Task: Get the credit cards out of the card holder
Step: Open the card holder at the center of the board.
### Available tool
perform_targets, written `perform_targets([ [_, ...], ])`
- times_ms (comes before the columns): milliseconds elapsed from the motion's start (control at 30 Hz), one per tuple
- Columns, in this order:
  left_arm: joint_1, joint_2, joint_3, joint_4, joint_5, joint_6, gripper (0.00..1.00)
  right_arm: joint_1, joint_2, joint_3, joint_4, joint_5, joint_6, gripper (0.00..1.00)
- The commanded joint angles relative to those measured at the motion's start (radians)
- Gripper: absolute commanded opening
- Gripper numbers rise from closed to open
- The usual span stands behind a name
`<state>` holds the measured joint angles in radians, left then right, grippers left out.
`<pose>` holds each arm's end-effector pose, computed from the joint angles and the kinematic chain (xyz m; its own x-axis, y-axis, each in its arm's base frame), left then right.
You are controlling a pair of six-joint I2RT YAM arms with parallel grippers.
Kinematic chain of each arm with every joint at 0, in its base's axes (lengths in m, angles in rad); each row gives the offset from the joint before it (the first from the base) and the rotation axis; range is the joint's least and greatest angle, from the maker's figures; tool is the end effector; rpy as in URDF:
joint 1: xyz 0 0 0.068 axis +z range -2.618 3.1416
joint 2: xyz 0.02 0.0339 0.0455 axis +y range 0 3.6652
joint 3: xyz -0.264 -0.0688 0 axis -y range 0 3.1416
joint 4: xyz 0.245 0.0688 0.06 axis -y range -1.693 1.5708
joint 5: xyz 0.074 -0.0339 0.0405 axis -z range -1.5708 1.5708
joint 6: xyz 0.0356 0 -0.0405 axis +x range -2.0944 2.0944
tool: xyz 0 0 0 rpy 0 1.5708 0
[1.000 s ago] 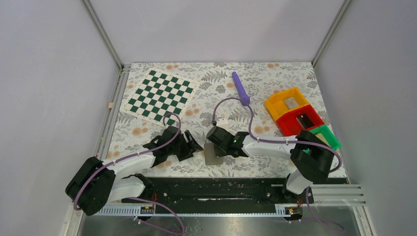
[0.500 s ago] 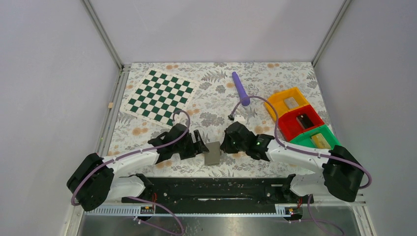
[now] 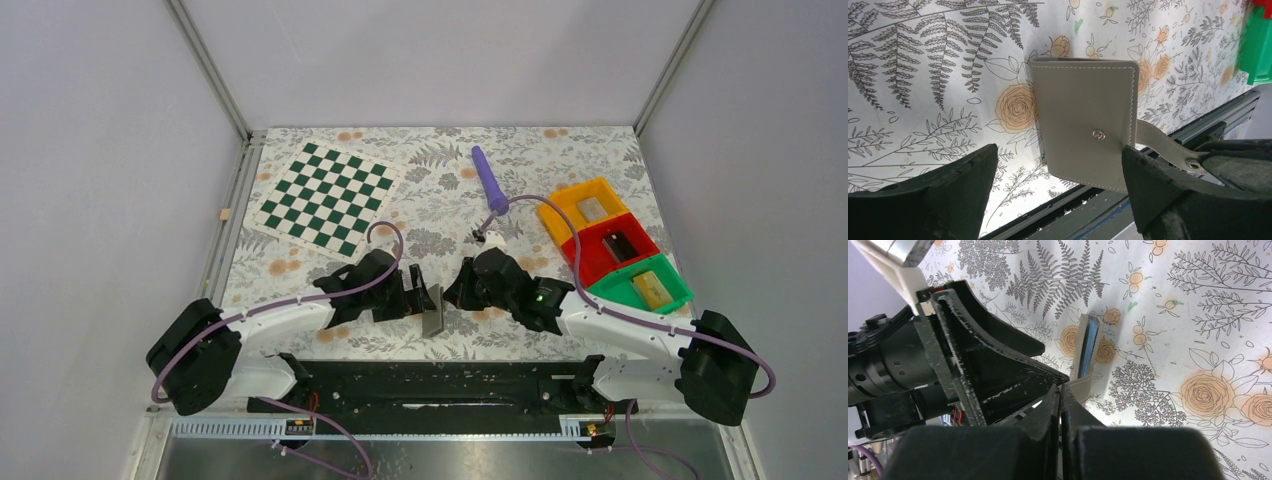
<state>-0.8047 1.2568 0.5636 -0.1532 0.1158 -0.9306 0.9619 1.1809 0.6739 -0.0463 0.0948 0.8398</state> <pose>0.1619 -0.1742 0.1723 -0.9268 -0.1857 -0.3265 0.0429 0.8112 -0.5831 0.1492 0.2081 0.2337 -0.7743 0.1853 -0.6050 -0.2906 0.7452 0.6002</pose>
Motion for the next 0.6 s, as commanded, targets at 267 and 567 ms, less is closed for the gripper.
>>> perform_targets([
  [267, -0.027, -0.046, 0.056, 0.037, -0.032, -0.003, 0.92, -0.003, -0.030, -0.010, 0.035, -0.004, 0.019, 0.00],
  [567, -0.042, -0.027, 0.073, 0.031, -0.032, -0.001, 0.91, -0.003, -0.035, -0.010, 0.020, -0.003, 0.013, 0.00],
])
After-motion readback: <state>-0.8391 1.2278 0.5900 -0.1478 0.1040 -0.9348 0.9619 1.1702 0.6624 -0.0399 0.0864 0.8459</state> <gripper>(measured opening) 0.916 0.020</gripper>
